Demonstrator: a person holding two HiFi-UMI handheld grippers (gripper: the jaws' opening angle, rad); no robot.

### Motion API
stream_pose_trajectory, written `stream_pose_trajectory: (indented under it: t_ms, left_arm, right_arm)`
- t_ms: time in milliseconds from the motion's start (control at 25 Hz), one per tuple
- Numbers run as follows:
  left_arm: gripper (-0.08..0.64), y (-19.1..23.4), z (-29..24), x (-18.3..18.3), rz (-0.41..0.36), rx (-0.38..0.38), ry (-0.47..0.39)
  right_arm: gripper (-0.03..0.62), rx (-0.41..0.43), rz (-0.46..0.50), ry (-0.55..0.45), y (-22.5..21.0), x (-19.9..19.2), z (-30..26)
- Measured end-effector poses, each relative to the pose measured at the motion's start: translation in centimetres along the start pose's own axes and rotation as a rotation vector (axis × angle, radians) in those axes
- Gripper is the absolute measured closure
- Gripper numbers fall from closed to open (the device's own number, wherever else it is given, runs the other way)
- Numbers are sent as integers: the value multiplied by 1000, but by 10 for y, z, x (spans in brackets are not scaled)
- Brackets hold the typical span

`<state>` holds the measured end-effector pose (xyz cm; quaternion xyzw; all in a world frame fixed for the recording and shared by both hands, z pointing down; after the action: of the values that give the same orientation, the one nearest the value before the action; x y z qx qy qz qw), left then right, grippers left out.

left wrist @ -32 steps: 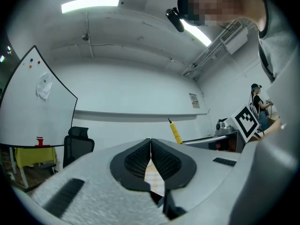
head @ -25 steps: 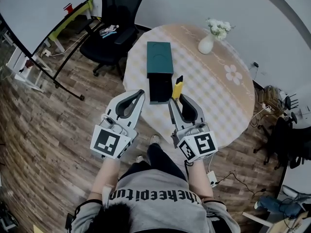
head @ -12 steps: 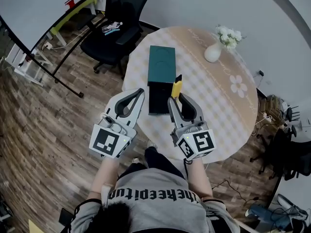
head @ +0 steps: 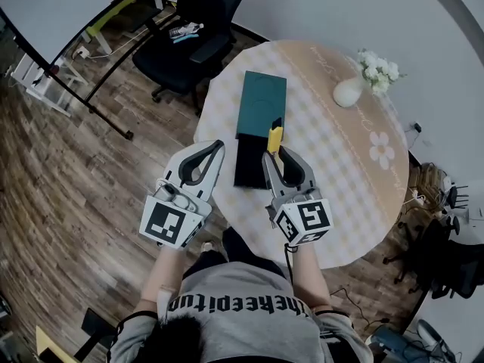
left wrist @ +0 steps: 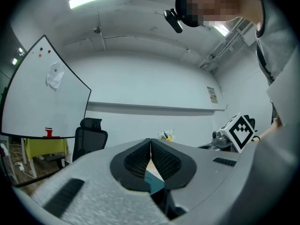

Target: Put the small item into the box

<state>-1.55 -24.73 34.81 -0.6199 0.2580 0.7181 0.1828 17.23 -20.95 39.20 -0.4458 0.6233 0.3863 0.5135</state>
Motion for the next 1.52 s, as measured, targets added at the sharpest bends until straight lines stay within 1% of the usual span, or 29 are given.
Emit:
stream_pose_trajectory:
  t_ms: [160,320,680,880,960,1000,1120,1240,1360,1520]
  left_arm:
    - [545,8,-4,-9,40,26,39]
    - [545,15,-5,-16,28,37,41]
    - [545,27,-7,-28,43,69,83]
    - [545,30,-6,-34,72,78,106]
    - [544,31,-5,-35,96,90,124]
    - [544,32,-5,-36,97,94,126]
    - [544,36,-3,-37,61,96,109]
    - [545,37,-2,-37,83,108,122]
    - [543,40,-1,-38,58,106,102]
    - [545,41,0,-41,73,117,114]
  right_arm:
    - [474,12,-16,58,-5,-19,-15]
    - [474,20,-25,123,-7,-40,-25]
    - [474,25,-61,267,-12,-88,-42]
    - [474,26,-85,349,-13,-110,-48]
    - [474,29,-90,378,-15,-119,-51]
    - [474,31,-91,394,-15,-123,-52]
    - [474,36,-90,447,-16,-133,-56]
    - [474,41,-95,504,-16,-142,-58]
    - [474,47,-101,554,-16,-150,-60]
    - [474,55,-91,619,-16,-158,-64]
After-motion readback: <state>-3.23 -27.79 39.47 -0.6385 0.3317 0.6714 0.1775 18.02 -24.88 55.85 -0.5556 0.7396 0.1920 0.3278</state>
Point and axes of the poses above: the fingertips, and each gripper's own axes: z backward along the fingers, y to its left, x out of its top, the point moved 7 cm from there along z, backward along the fingers, and after that the axes turned 8 degrees about z, right-handed, at the moved point
